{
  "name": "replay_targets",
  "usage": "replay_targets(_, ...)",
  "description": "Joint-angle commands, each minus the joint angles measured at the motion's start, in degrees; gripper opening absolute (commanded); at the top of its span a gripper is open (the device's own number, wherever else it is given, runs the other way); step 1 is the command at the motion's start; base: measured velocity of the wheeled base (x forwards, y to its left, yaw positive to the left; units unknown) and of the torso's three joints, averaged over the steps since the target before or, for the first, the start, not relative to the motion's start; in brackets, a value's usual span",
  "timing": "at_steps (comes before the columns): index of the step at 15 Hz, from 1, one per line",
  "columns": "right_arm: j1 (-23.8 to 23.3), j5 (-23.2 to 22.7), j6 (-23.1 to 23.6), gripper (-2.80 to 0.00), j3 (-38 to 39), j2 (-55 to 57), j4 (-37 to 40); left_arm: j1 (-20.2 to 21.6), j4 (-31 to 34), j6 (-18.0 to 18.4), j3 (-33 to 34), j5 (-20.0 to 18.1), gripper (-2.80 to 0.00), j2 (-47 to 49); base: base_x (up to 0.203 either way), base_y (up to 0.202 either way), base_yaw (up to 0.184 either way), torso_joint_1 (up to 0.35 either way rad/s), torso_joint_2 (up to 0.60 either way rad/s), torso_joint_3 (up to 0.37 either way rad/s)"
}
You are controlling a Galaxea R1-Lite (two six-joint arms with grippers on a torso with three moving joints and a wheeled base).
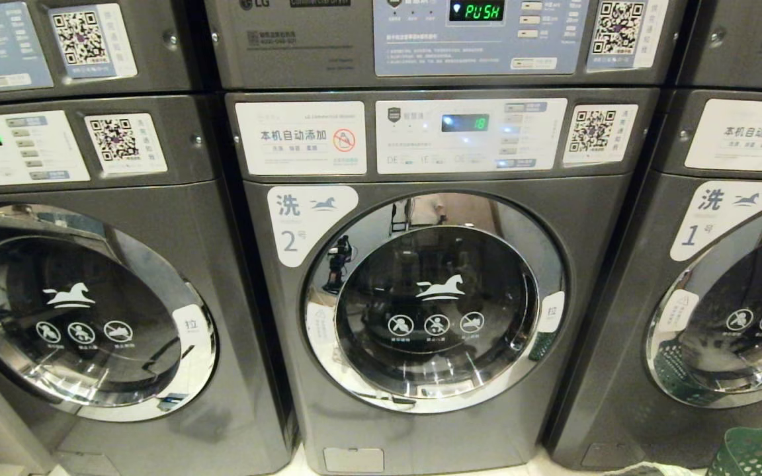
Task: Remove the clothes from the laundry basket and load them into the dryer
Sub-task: Put the clothes in the dryer
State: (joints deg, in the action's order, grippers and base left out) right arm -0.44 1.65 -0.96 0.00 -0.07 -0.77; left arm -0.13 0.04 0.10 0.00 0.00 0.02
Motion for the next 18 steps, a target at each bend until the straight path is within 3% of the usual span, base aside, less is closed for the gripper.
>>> replay_targets(1, 0.0, 0.02, 0.0, -2.8, 0.35, 0.07, -0.02, 0.05, -0.04, -0.01, 0.0, 0.0, -2.8, 0.06, 0.193, 0.0, 0.003, 0.01, 0.0, 0.005)
replay_targets(9, 0.0, 0.02, -0.06, -2.8, 0.35, 0.07, -0.02, 0.05, 0.05, -0.1, 0.0, 0.0, -2.8, 0.06, 0.179, 0.0, 0.001, 0.004, 0.0, 0.001)
replay_targets(13, 0.0, 0.02, 0.0, -2.8, 0.35, 0.07, -0.02, 0.05, -0.04, -0.1, 0.0, 0.0, -2.8, -0.02, 0.0, 0.0, 0.0, 0.008, -0.06, -0.068)
replay_targets(18, 0.0, 0.02, 0.0, -2.8, 0.35, 0.07, -0.02, 0.05, -0.04, -0.1, 0.0, 0.0, -2.8, 0.06, 0.0, 0.0, 0.0, 0.079, -0.41, -0.314)
